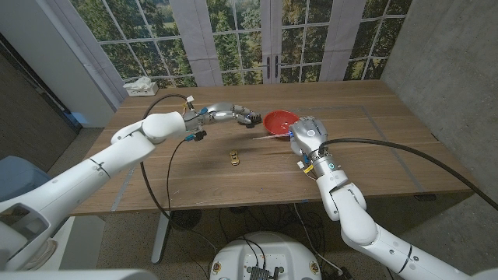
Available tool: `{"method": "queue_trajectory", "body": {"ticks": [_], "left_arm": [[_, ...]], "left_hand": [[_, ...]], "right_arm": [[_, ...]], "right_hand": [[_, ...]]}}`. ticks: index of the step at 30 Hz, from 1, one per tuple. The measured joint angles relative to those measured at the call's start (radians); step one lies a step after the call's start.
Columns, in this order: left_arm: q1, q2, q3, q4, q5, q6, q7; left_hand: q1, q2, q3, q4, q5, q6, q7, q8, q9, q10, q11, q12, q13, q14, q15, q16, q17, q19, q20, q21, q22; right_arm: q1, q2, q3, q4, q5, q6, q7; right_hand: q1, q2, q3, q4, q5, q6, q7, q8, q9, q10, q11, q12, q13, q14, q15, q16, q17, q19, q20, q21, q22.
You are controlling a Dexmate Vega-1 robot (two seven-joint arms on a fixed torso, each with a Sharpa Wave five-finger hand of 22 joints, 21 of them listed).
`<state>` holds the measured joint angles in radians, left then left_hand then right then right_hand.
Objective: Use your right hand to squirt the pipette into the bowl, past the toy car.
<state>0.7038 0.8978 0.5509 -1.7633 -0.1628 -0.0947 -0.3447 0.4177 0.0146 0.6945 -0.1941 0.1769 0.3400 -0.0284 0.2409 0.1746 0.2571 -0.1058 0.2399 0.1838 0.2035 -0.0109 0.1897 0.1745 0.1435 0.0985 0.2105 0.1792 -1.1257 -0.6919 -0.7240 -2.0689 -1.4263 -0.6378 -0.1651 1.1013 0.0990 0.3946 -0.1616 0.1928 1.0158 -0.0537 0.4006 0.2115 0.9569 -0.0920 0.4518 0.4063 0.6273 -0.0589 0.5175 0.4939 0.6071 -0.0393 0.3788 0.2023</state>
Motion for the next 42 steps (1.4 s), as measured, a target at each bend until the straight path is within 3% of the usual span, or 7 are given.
{"method": "queue_trajectory", "body": {"ticks": [13,21,30,42], "left_arm": [[-0.026,0.003,0.018,-0.028,0.065,-0.003,-0.032],[-0.033,-0.002,0.023,-0.032,0.09,-0.022,-0.038],[-0.044,-0.014,0.031,-0.029,0.101,-0.038,-0.053],[-0.059,-0.034,0.044,-0.011,0.101,-0.052,-0.079]], "left_hand": [[0.085,-0.037,0.004,-0.004,0.0,0.044,-0.071,0.0,0.002,0.021,-0.032,0.0,0.005,0.004,-0.004,0.0,0.0,0.027,-0.006,0.0,0.0],[0.15,-0.068,0.004,-0.004,0.0,0.078,-0.115,0.003,0.002,0.06,-0.055,0.0,0.005,0.029,-0.029,0.0,0.0,0.051,-0.008,0.0,0.0],[0.2,-0.074,0.0,0.0,0.0,0.089,-0.107,0.004,0.002,0.093,-0.058,0.0,0.002,0.057,-0.026,0.007,0.0,0.073,-0.006,0.004,0.0],[0.26,-0.043,-0.02,0.019,0.0,0.134,-0.088,-0.001,0.005,0.171,-0.062,0.011,0.002,0.121,-0.03,0.021,0.0,0.106,-0.016,0.012,0.001]], "right_arm": [[-0.002,0.001,0.009,-0.002,-0.015,0.02,-0.021],[0.0,0.005,0.01,-0.001,-0.021,0.03,-0.03],[0.005,0.009,0.01,0.004,-0.029,0.042,-0.041],[0.015,0.018,0.005,0.009,-0.033,0.056,-0.069]], "right_hand": [[0.0,0.0,-0.007,-0.001,0.0,0.0,0.0,0.0,0.005,0.0,-0.007,0.008,0.009,0.0,0.0,-0.004,0.0,0.0,0.0,0.008,0.0],[0.0,0.0,-0.007,-0.001,0.0,0.0,0.0,0.0,0.005,0.0,-0.007,0.008,0.013,0.0,0.0,-0.004,0.0,-0.006,-0.006,0.008,0.0],[0.0,0.0,-0.007,-0.001,0.0,0.0,0.0,0.0,0.005,0.0,-0.007,0.008,0.017,0.0,0.0,-0.008,0.004,-0.006,-0.005,0.013,0.0],[0.005,0.004,-0.007,-0.001,0.0,0.0,0.0,0.007,0.004,0.0,-0.006,0.008,0.023,0.0,0.0,-0.011,0.005,-0.006,-0.005,0.015,0.0]]}}
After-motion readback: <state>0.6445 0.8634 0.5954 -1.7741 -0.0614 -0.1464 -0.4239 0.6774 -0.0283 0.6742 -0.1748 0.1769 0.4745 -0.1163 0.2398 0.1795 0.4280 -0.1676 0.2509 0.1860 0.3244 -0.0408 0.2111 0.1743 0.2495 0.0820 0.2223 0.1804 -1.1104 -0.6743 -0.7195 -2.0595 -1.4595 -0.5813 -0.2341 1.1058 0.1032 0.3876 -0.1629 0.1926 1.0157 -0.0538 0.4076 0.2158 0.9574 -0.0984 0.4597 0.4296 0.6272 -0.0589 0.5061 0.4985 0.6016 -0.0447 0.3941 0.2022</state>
